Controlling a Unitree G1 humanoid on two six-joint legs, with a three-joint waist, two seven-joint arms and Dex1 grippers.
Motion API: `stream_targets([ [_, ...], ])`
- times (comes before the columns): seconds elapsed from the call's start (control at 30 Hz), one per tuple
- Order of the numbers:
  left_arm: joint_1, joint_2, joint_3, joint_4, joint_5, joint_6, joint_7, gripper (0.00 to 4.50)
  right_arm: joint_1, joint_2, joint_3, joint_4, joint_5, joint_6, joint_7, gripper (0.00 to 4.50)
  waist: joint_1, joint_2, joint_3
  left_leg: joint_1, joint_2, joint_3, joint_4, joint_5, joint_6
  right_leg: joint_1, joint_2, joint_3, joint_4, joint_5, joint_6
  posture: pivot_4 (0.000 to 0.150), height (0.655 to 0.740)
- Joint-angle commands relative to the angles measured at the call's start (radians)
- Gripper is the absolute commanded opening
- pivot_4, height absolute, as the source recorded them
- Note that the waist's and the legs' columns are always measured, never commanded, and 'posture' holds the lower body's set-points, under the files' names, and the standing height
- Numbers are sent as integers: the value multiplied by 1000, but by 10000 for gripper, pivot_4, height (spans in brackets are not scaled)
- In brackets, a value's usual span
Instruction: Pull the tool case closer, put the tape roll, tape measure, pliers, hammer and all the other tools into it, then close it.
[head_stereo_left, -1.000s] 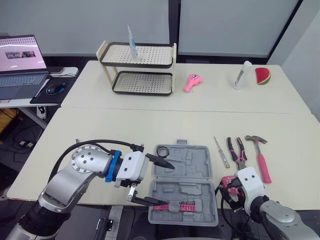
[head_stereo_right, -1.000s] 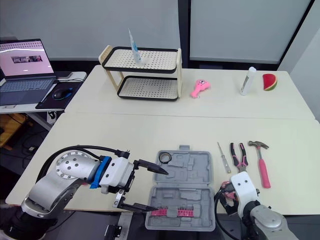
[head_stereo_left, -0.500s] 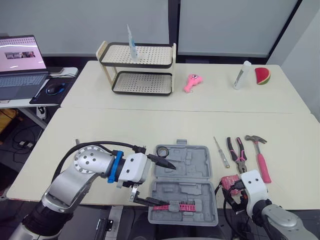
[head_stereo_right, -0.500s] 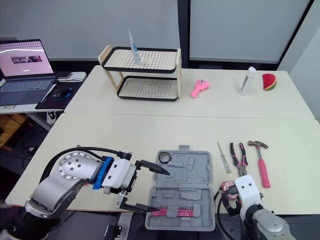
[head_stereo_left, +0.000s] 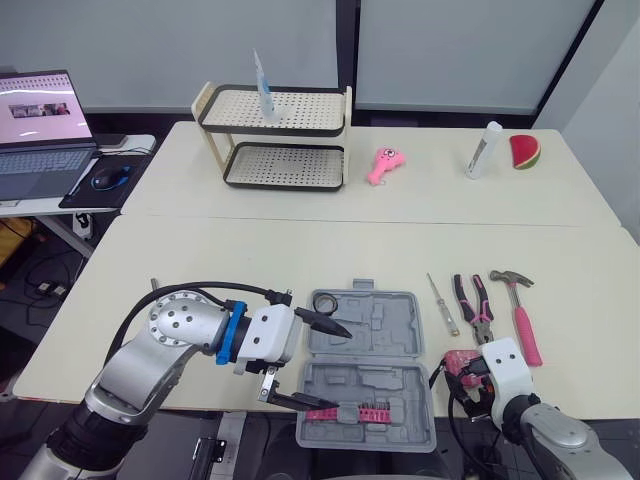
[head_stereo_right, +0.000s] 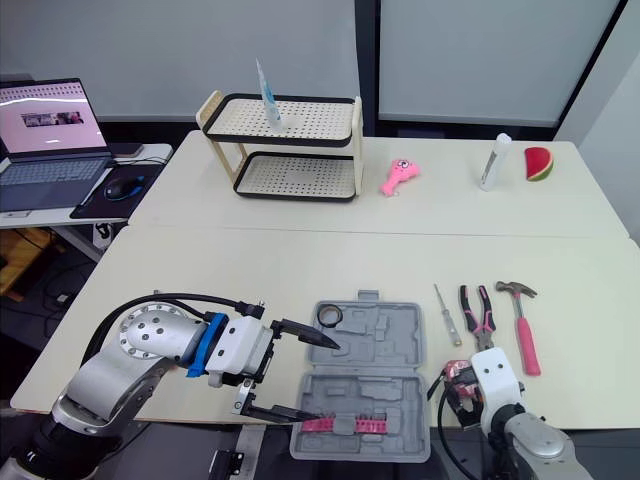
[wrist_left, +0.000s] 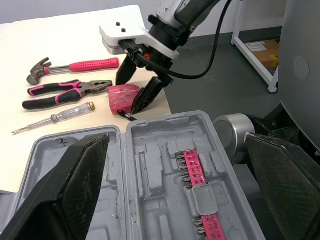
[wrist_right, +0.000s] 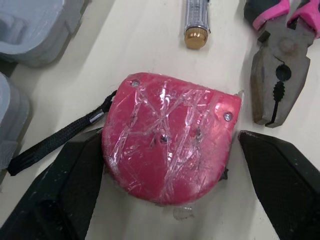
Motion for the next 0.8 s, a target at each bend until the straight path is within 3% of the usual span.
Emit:
stream_targets([
  [0.03, -4, -3, -2, -18, 4, -18, 8, 45000, -1, -11, -1, 2, -6, -11, -2, 33181, 0, 0, 0, 0, 0, 0, 0, 0, 0, 0, 0, 0, 0, 0, 0, 1500, 7290],
  [0.07, -3, -3, -1, -18, 5, -19, 9, 45000, -2, -12, -1, 3, -5, -10, -2, 31179, 0, 0, 0, 0, 0, 0, 0, 0, 0, 0, 0, 0, 0, 0, 0, 1500, 7290],
  [0.2, 6, -1, 1, -19, 9, -24, 14, 45000, -2, -33, -1, -5, -2, -20, 14, 31164, 0, 0, 0, 0, 0, 0, 0, 0, 0, 0, 0, 0, 0, 0, 0, 1500, 7290],
  [0.33, 19, 6, 7, -24, 9, -29, 17, 45000, 10, -151, -11, -31, 2, -77, 110, 31164, 0, 0, 0, 0, 0, 0, 0, 0, 0, 0, 0, 0, 0, 0, 0, 1500, 7290],
  [0.47, 41, 20, 16, -26, 8, -41, 10, 45000, -19, -360, -58, 1, 39, -197, 316, 31164, -5, 0, 0, 0, 0, 1, 0, 0, 0, 0, 0, 0, 0, 0, 0, 1500, 7290],
  [0.63, 66, 39, 18, -30, 10, -59, 1, 45000, -137, -654, -45, 190, 58, -485, 667, 31164, -11, 0, 0, 2, 0, 1, 0, 0, 0, 2, 0, 0, -1, 0, 0, 1500, 7290],
  [0.8, 99, 55, 24, -53, 13, -63, 10, 45000, -311, -790, 65, 404, 11, -800, 925, 31164, -15, 0, 1, 1, 1, 1, 0, 0, 0, 2, 1, 0, -1, 0, 0, 1500, 7290],
])
